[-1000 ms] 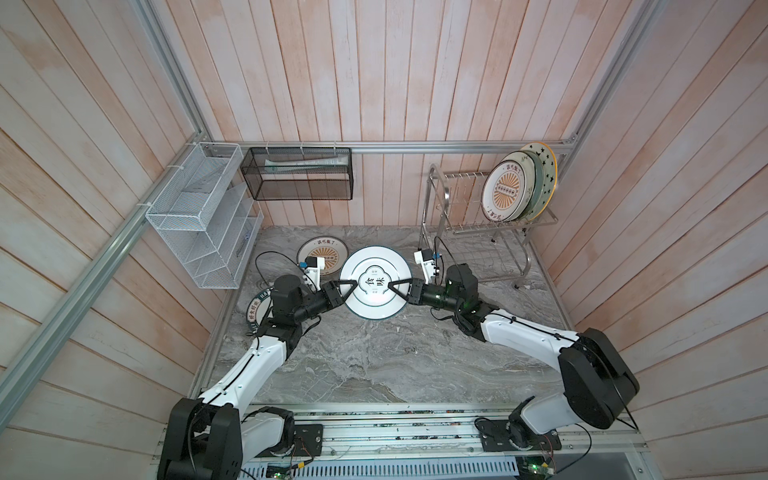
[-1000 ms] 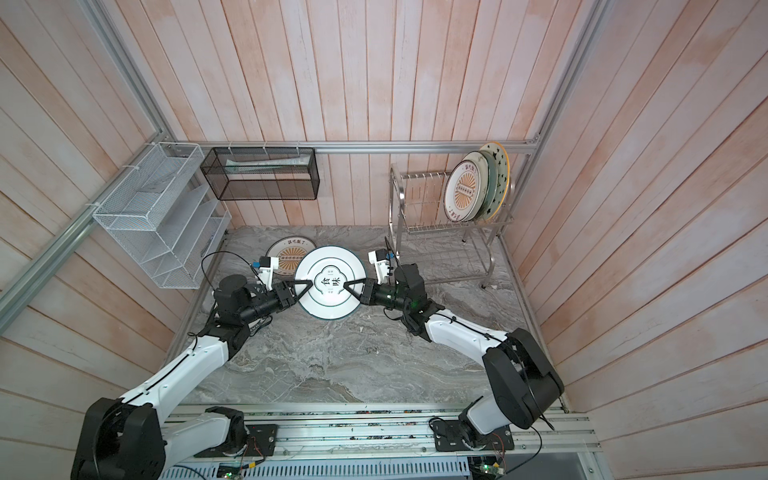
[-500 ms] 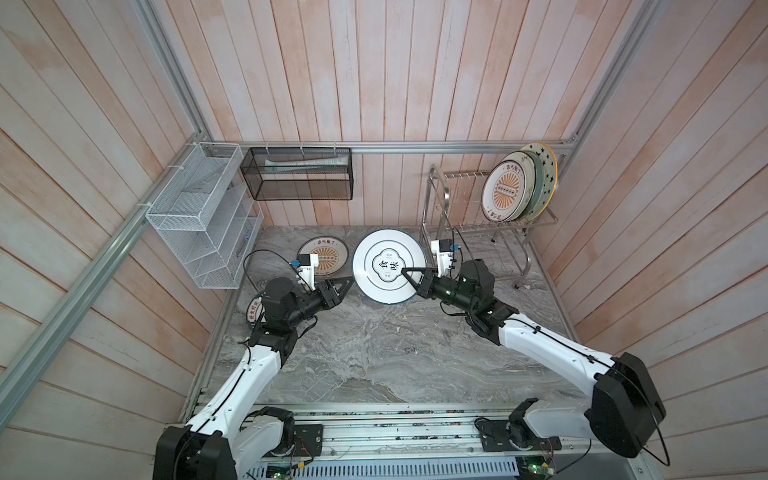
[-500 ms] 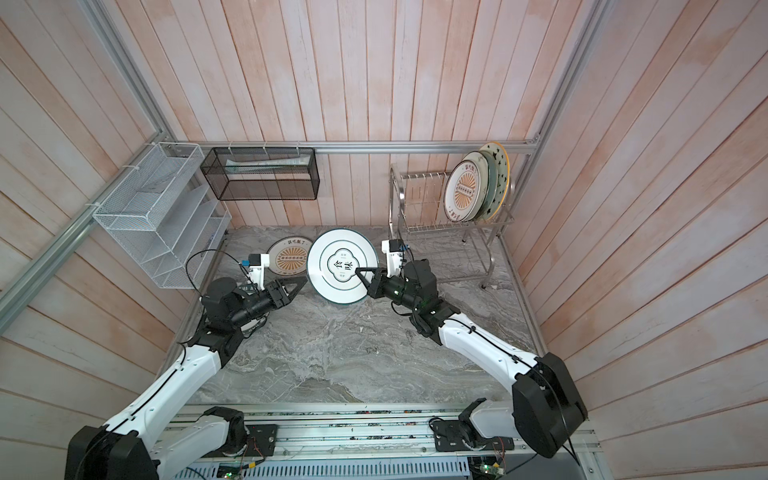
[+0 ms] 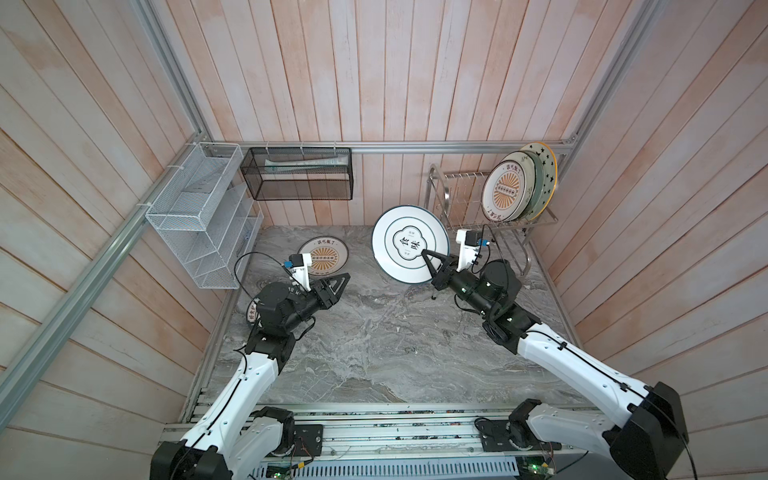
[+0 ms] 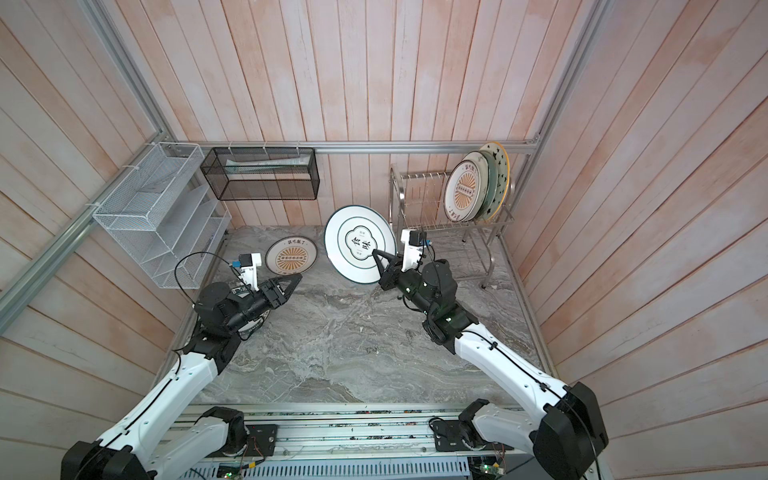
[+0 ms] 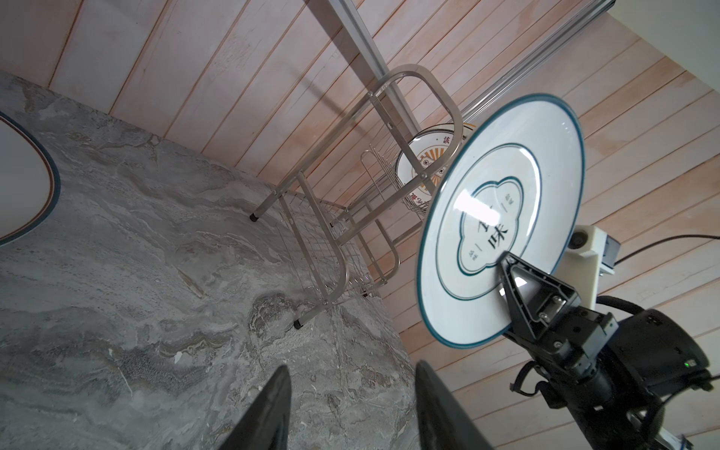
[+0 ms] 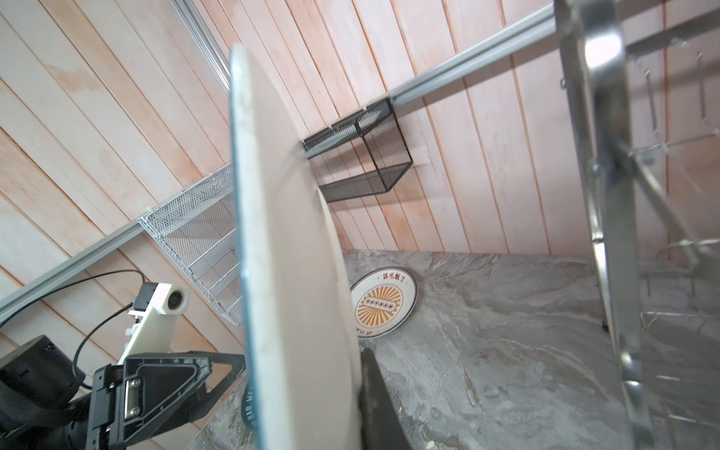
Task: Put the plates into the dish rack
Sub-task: 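Lift the upright white plate with the right gripper and carry it toward the dish rack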
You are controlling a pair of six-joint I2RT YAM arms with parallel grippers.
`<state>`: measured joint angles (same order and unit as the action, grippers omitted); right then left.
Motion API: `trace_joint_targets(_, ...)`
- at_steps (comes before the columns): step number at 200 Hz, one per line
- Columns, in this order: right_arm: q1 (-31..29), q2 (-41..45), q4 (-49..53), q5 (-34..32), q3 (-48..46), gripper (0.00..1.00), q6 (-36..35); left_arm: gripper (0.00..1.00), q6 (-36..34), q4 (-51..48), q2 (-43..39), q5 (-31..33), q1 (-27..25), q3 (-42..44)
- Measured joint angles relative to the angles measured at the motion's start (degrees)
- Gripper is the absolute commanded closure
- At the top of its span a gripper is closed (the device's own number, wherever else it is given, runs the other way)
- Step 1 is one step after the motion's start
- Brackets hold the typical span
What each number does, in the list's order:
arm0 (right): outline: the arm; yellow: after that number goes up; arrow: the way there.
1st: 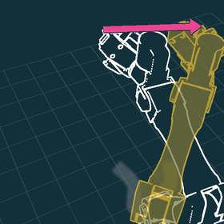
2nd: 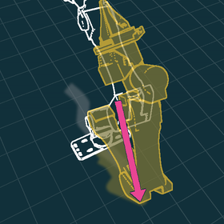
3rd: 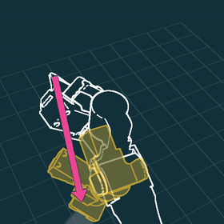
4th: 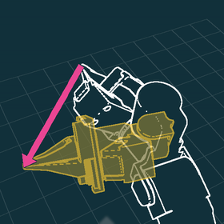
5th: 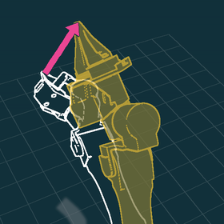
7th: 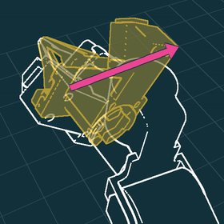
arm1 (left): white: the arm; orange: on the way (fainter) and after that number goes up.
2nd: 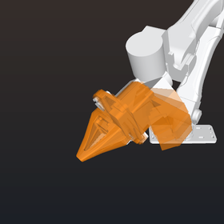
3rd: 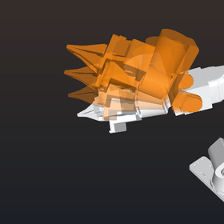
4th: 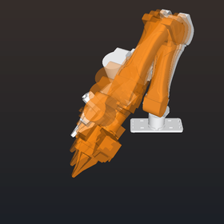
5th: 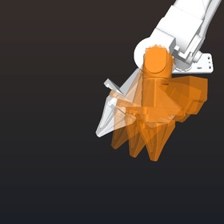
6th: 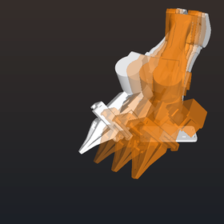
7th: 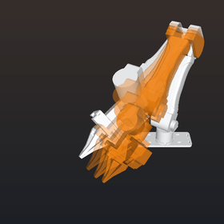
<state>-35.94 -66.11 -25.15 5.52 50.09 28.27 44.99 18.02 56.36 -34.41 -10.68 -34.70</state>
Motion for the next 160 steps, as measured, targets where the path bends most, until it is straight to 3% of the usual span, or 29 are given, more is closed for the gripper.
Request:
trace_joint_targets(59,4.9,3.1,-2.7,-4.1,3.3,1.0,-6.6,0.47,0.3,-0.5,1.1,-0.1,-0.9,0.0)
trace_joint_targets(160,26.9,-0.5,4.3,0.1,22.4,1.0,-10.9,0.47,-1.5,-2.6,-0.3,0.2,-1.0,0.0)
